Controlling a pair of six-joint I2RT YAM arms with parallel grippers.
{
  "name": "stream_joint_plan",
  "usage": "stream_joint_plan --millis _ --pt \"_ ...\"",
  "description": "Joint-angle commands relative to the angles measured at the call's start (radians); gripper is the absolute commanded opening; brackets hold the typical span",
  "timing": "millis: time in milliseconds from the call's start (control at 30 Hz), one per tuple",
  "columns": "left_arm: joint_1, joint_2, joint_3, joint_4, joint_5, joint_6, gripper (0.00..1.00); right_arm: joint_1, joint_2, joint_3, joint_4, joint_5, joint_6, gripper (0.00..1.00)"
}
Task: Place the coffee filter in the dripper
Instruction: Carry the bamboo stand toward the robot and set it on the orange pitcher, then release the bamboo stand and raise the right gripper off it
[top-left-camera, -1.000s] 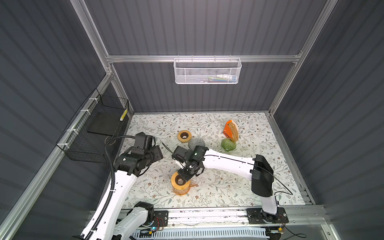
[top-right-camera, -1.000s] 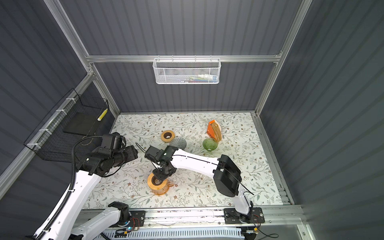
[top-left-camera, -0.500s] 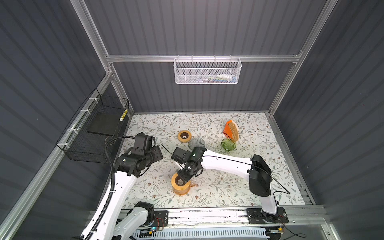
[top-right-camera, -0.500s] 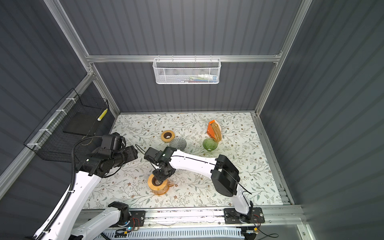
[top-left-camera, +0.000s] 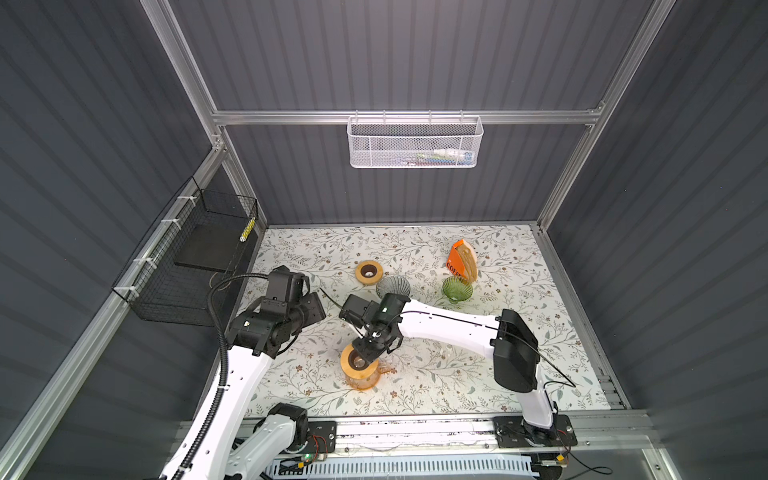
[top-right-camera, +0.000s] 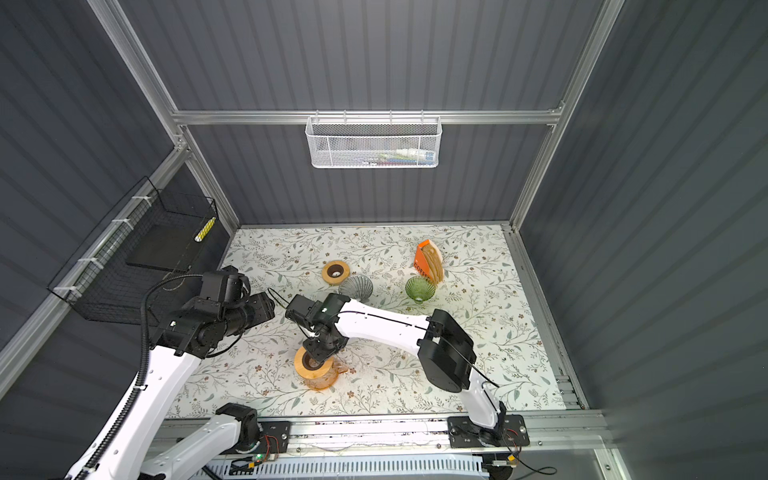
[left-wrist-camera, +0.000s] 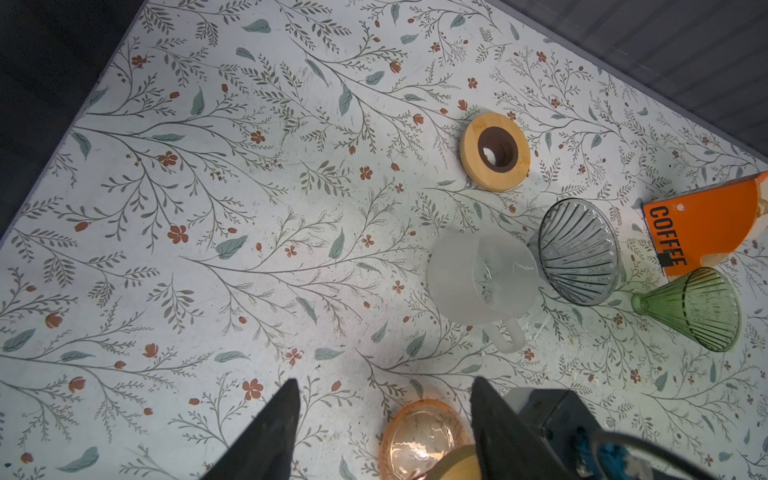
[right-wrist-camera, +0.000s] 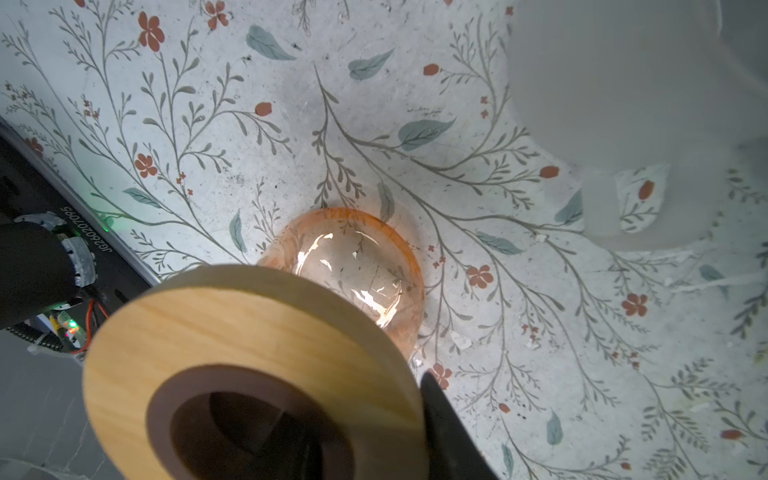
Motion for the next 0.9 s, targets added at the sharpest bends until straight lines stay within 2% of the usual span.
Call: stream_joint_plan --millis 0,867 --pt "0.006 -0.015 -0.005 -0.005 -0.013 0.009 0.66 0.005 0.01 0.024 -0.017 0.017 0.011 0.29" --pt "0.006 -0.023 -0.004 0.004 -0.014 0.013 0.67 0.011 0.024 0.026 -0.023 0.039 0.007 0.41"
